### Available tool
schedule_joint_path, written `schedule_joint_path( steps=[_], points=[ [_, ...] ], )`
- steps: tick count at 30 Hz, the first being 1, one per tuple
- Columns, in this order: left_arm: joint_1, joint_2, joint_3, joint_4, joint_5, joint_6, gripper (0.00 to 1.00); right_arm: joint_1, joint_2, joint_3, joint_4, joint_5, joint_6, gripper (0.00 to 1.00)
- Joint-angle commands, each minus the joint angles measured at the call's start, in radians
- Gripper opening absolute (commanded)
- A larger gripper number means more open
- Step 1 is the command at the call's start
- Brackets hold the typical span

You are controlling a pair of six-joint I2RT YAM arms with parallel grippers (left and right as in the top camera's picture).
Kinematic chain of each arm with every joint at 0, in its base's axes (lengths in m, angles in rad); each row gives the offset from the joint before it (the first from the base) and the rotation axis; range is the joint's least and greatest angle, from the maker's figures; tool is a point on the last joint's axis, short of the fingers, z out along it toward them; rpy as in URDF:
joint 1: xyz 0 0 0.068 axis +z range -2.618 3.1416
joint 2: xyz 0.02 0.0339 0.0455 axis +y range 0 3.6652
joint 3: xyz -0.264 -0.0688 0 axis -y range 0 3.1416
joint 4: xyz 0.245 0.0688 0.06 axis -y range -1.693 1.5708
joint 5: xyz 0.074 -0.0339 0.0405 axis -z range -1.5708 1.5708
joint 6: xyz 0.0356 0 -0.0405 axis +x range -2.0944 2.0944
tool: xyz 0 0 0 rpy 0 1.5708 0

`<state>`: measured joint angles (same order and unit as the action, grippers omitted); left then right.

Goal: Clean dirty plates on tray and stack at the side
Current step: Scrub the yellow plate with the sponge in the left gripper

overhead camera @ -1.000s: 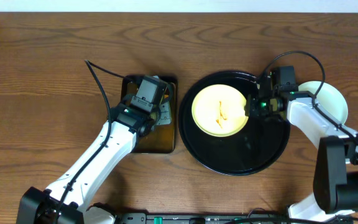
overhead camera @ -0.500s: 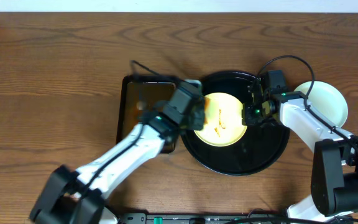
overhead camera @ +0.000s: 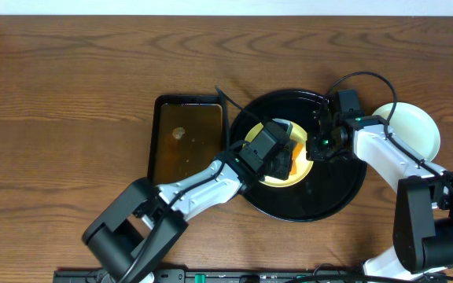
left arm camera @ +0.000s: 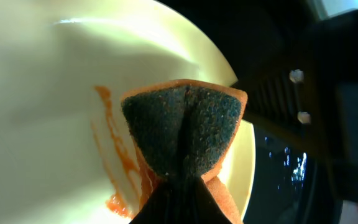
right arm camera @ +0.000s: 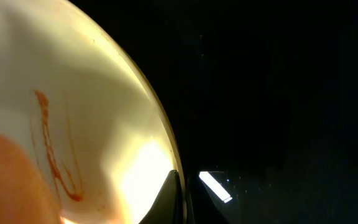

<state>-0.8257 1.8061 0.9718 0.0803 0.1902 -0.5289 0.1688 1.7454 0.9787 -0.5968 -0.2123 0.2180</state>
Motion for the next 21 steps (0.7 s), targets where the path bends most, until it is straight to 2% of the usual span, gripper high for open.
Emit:
schedule_joint_path(
  steps=[1, 5, 10, 17, 21],
  points=[
    [0.001, 0.034, -0.003, 0.045, 0.03, -0.056, 0.08, 0.009, 0.002, 0.0, -0.002, 0.006, -0.013, 0.01],
    [0.0, 0.08, -0.003, 0.087, 0.05, -0.056, 0.08, 0.009, 0.002, 0.0, -0.002, 0.006, -0.013, 0.01],
    [0.022, 0.127, -0.003, 0.071, -0.045, -0.044, 0.08, 0.009, 0.002, 0.0, -0.004, 0.005, -0.013, 0.01],
    [0.137, 0.127, -0.003, -0.042, -0.053, -0.035, 0.08, 0.009, 0.002, 0.0, -0.013, 0.006, -0.013, 0.01],
    [0.179, 0.115, -0.003, -0.118, -0.048, 0.047, 0.08, 0.009, 0.002, 0.0, -0.014, 0.006, -0.013, 0.01]
  ],
)
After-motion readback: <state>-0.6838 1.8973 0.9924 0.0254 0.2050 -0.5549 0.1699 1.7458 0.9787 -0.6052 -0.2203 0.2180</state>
